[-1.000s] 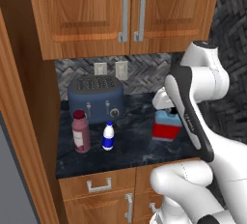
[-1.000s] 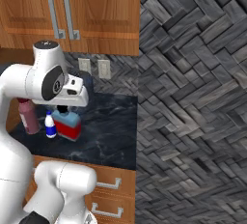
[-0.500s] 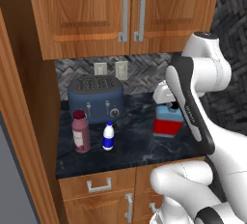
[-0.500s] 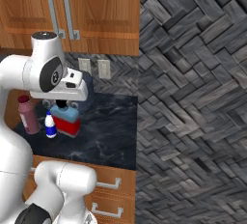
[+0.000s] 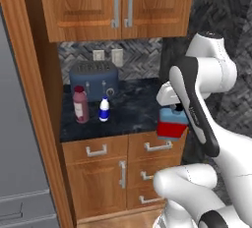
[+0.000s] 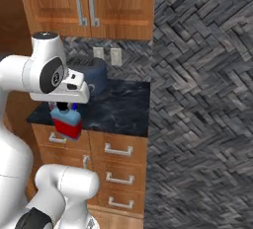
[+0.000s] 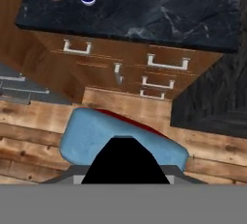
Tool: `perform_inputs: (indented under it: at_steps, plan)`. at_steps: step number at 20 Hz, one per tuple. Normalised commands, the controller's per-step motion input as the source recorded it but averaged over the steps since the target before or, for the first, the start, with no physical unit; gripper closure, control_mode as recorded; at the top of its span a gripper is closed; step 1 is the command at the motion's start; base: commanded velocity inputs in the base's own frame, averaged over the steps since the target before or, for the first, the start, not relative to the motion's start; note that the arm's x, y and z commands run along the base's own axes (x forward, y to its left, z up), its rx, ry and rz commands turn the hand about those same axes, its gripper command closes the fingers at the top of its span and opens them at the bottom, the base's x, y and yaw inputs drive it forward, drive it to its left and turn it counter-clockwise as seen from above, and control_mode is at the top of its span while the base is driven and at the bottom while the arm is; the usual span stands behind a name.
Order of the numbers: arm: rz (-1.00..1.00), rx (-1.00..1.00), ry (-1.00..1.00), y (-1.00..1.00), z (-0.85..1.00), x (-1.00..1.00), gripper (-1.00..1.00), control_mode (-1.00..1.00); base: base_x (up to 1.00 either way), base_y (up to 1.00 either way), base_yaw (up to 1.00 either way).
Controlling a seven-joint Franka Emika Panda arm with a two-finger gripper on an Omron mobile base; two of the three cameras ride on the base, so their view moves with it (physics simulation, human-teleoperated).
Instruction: Place the drinks on the dining counter in a tight cluster.
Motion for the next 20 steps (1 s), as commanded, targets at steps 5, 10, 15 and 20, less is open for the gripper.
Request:
perform_inputs:
  at_steps: [5, 10, 15, 20]
  plan:
    - [0.0, 0.0, 0.0, 0.0, 0.0, 0.0, 1.0, 1.0, -0.95, -0.03, -0.21]
    - [0.0, 0.0, 0.0, 0.0, 0.0, 0.0, 1.0, 1.0, -0.32, -0.01, -0.79]
    - [0.0, 0.0, 0.0, 0.0, 0.0, 0.0, 1.0, 1.0, -0.01, 0.0, -0.97]
    - [0.0, 0.0, 0.0, 0.0, 0.0, 0.0, 1.0, 1.0, 0.0, 0.0, -1.0]
